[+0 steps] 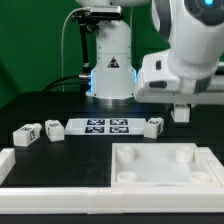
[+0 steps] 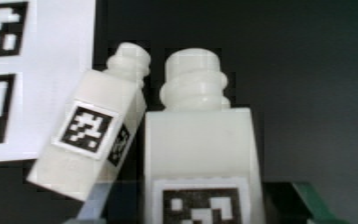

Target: Assemble one leg

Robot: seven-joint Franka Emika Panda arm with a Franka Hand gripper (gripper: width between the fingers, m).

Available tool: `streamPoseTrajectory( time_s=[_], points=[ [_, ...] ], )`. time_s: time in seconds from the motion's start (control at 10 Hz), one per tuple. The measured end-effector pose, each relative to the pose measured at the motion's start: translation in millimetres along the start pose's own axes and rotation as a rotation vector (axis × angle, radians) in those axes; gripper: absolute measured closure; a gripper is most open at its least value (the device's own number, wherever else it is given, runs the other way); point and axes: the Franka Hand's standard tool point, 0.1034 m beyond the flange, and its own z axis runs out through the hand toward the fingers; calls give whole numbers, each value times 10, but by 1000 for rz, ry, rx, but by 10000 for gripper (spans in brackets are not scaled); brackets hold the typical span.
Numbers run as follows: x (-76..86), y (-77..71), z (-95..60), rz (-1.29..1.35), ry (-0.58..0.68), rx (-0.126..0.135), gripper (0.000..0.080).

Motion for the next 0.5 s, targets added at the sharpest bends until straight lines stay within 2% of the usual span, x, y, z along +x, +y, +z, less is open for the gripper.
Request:
streamPoseTrajectory(
  time_s=[0.3, 0.4, 0.5],
  points=[
    [35, -23, -31, -4, 44, 4, 511],
    [112, -57, -69, -8, 140, 18, 511],
    [119, -75, -84, -14, 250, 28, 511]
  ],
)
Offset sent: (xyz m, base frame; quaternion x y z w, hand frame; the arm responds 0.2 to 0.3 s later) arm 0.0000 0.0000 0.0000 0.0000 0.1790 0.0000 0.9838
